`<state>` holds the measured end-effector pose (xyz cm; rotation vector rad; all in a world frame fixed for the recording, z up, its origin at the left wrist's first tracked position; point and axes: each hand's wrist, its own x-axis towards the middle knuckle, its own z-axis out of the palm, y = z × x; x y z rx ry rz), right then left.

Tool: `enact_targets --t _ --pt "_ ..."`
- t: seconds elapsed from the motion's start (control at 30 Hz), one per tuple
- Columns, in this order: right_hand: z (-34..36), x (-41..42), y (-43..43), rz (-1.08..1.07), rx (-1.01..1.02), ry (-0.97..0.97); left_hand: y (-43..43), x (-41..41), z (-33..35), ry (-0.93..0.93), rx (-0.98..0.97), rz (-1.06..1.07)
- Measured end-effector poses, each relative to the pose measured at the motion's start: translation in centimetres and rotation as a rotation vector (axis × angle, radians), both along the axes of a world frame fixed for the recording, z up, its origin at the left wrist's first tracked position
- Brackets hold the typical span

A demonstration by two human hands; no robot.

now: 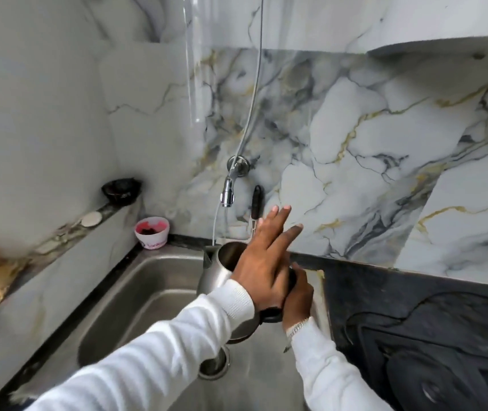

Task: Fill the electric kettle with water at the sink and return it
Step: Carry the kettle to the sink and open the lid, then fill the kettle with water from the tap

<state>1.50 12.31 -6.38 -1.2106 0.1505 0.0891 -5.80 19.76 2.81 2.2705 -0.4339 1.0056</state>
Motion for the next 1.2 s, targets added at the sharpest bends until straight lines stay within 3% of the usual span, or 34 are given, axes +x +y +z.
enact_targets --t 0.1,0.17,0.27,0.4,0.47,0.57,0.73,0.9,1.2 --pt "-0.4 0.1 0.8 0.057 -0.003 -0.008 1.2 0.7 1.9 0.071 -0.421 -0.094" --pt "-0.8 -0.1 0.7 0.09 0.031 -0.014 1.4 0.7 2.4 0.109 -0.598 -0.149" --pt "-0.9 1.2 1.8 0.11 0.065 -0.011 4.0 2.2 2.7 0.066 -0.691 -0.165" --pt "-1.2 3.4 3.1 0.11 0.081 0.026 9.1 5.2 3.6 -0.015 -0.8 0.057" --pt "-1.4 4.7 3.6 0.103 0.107 0.029 12.0 7.2 3.3 0.024 -0.725 0.293" --pt "-1.9 6.6 4.5 0.102 0.098 0.046 15.7 10.8 1.8 0.262 -0.587 0.592" --pt "-3.8 10.3 5.9 0.102 0.087 0.042 17.2 14.7 -0.2 0.559 -0.638 0.437" --pt "-5.0 13.2 7.8 0.139 0.054 0.032 18.5 15.6 -0.6 0.59 -0.733 0.233" --pt "-5.0 13.9 9.2 0.205 0.027 0.005 19.1 16.4 1.1 0.714 -0.677 0.201"
